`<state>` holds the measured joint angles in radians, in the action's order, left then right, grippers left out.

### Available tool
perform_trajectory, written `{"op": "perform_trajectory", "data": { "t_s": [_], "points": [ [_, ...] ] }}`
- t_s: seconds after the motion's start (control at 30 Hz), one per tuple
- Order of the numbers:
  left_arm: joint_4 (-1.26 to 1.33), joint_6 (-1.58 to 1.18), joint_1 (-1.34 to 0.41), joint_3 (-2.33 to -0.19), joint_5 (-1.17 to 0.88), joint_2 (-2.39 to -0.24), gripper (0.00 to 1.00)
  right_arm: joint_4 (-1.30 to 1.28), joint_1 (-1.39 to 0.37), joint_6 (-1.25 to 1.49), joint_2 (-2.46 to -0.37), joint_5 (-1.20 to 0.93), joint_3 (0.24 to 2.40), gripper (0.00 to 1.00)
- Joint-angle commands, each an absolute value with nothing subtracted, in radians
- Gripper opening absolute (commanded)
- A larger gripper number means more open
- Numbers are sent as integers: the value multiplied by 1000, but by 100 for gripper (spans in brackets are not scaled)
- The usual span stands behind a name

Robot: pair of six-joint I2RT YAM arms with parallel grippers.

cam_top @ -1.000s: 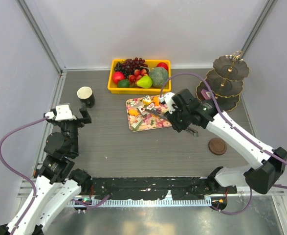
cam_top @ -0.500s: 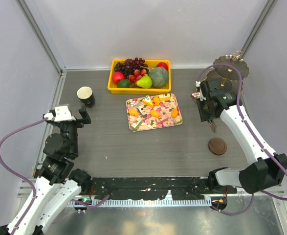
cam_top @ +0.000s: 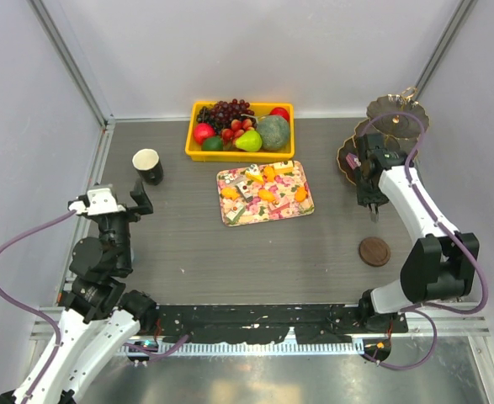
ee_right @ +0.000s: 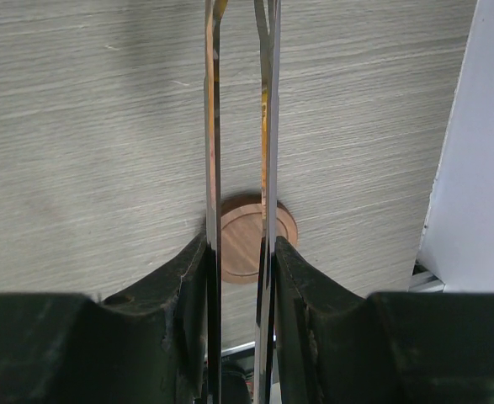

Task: Serve the afternoon tea

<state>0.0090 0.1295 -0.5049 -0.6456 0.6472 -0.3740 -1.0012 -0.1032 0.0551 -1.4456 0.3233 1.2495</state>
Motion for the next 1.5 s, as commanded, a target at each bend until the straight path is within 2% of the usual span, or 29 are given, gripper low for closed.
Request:
{"op": "perform_trajectory", "data": {
  "t_s": [0.0,0.4,0.6,0.73,0.83,1.13,1.47],
  "points": [
    [84,152,-514,-635,669,-357,99,-924,-72,78,-1482,394,1255,15],
    [107,170,-526,-623,680,-339,99,-827,-34,81,-1595,460,1279,14],
    [110,178,-526,-621,683,-334,99,-808,-31,67,-1635,405,1298,15],
    [110,178,-526,-623,681,-336,99,-808,-28,77,-1644,410,1293,22],
    [110,176,-526,-621,681,-337,99,-808,-28,86,-1635,405,1284,34],
    [110,181,-526,-621,683,-347,99,-822,-26,87,-1565,396,1266,49],
    [110,190,-526,-623,689,-354,99,-903,-28,126,-1462,344,1239,49]
  ]
}}
